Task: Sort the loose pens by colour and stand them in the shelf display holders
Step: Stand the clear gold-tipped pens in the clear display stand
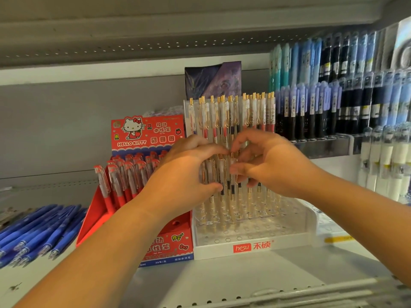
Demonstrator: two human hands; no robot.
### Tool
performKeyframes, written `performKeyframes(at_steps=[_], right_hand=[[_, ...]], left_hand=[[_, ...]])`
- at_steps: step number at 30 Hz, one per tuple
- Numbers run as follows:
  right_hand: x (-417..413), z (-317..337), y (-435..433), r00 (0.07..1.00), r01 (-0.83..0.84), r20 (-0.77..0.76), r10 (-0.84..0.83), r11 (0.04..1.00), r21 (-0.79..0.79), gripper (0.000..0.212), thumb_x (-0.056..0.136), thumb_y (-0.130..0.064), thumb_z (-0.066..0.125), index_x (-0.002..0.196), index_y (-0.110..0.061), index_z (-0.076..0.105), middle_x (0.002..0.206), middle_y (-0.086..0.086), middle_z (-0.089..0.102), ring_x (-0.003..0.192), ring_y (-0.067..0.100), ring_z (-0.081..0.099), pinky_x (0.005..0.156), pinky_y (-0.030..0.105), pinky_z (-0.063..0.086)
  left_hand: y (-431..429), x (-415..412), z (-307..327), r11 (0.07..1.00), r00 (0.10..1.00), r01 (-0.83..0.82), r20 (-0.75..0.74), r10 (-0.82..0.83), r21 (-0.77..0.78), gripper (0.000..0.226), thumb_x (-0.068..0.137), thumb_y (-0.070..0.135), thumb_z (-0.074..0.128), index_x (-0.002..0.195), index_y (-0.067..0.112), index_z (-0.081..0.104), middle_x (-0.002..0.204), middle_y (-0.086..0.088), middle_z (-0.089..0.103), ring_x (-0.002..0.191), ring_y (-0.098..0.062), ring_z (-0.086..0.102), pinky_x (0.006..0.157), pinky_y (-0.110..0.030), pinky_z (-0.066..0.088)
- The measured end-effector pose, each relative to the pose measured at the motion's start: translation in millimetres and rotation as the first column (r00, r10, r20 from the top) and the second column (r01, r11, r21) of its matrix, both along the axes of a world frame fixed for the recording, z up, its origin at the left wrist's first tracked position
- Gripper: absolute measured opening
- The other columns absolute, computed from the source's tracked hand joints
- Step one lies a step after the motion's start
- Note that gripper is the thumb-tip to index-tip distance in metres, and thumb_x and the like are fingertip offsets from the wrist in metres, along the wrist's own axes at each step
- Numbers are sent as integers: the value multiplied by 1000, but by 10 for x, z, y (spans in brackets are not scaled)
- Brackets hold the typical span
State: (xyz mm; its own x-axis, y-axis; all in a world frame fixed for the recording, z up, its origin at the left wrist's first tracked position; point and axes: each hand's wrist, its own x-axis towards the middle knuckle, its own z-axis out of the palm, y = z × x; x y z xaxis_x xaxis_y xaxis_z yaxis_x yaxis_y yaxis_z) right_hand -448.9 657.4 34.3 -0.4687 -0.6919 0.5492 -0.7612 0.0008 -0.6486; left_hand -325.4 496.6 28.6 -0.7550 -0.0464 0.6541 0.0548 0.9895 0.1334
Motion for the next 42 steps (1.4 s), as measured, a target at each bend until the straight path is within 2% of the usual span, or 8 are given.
performKeyframes(at_steps=[9, 14, 19, 24, 27, 35, 39, 42], right_hand=[[-31, -40, -11, 996, 25, -90, -22, 999, 31, 34, 83, -19, 77, 91, -43, 55, 81, -3, 70, 67, 7, 70, 55, 15, 52], [59, -10, 88, 977, 108, -193, -96, 993, 54, 21, 87, -32, 73, 98, -44, 59, 83, -12, 71, 74, 0, 67, 72, 26, 58], [302, 16, 236, 888, 203, -395, -235, 972, -121, 21, 89, -36, 61, 106, -26, 69, 92, -16, 68, 83, -1, 62, 76, 29, 56], [774, -21, 26, 967, -101, -229, 109, 994, 46, 22, 90, -31, 66, 112, -27, 67, 102, -17, 67, 94, -6, 61, 81, 13, 48], [1122, -66, -264, 966, -232, -80, 246, 960, 155, 27, 91, -31, 68, 117, -26, 65, 107, -13, 67, 98, -1, 62, 88, 20, 50], [1913, -180, -1197, 947, -323, 92, 309, 910, 259, 44, 94, -32, 65, 135, -19, 56, 128, -4, 61, 106, 5, 61, 77, 13, 48], [2283, -223, -1767, 959, -284, 70, 276, 912, 295, 44, 92, -35, 66, 132, -19, 57, 129, -1, 62, 112, 10, 60, 93, 25, 47], [2549, -239, -2221, 969, -242, 37, 243, 916, 322, 43, 90, -38, 68, 129, -22, 59, 126, 0, 64, 111, 12, 61, 99, 31, 47]], left_hand=[[-19, -28, -25, 1000, 1000, -13, -17, 12, -26, 63, 75, 35, 83, 131, 43, 55, 127, 18, 49, 119, -4, 39, 95, -23, 32], [42, 108, 0, 1000, 999, 10, 37, -9, -16, 72, 78, 35, 80, 142, 36, 46, 142, 14, 45, 132, -5, 39, 111, -27, 33], [20, 634, 18, 979, 998, -64, -2, 66, 191, 59, 84, 37, 75, 137, 38, 49, 137, 23, 51, 125, 4, 44, 104, -20, 35], [-107, 1265, -22, 853, 978, -207, 81, 192, 479, 39, 85, 30, 76, 120, 36, 59, 116, 20, 62, 110, -2, 59, 94, -28, 48], [-234, 1641, -79, 787, 961, -275, 132, 243, 552, 32, 85, 25, 77, 110, 34, 61, 110, 14, 65, 102, -4, 63, 78, -17, 50], [-870, 2665, -172, 688, 912, -402, 199, 358, 604, 38, 88, 25, 73, 123, 23, 60, 118, 2, 63, 103, -12, 62, 79, -22, 49], [-1372, 3134, -133, 691, 897, -439, 237, 374, 574, 40, 88, 29, 74, 125, 22, 61, 120, 1, 61, 94, -7, 60, 62, -5, 43], [-1770, 3467, -113, 695, 878, -478, 294, 377, 537, 44, 87, 36, 73, 127, 25, 59, 122, 4, 60, 97, -7, 59, 65, -12, 45]])
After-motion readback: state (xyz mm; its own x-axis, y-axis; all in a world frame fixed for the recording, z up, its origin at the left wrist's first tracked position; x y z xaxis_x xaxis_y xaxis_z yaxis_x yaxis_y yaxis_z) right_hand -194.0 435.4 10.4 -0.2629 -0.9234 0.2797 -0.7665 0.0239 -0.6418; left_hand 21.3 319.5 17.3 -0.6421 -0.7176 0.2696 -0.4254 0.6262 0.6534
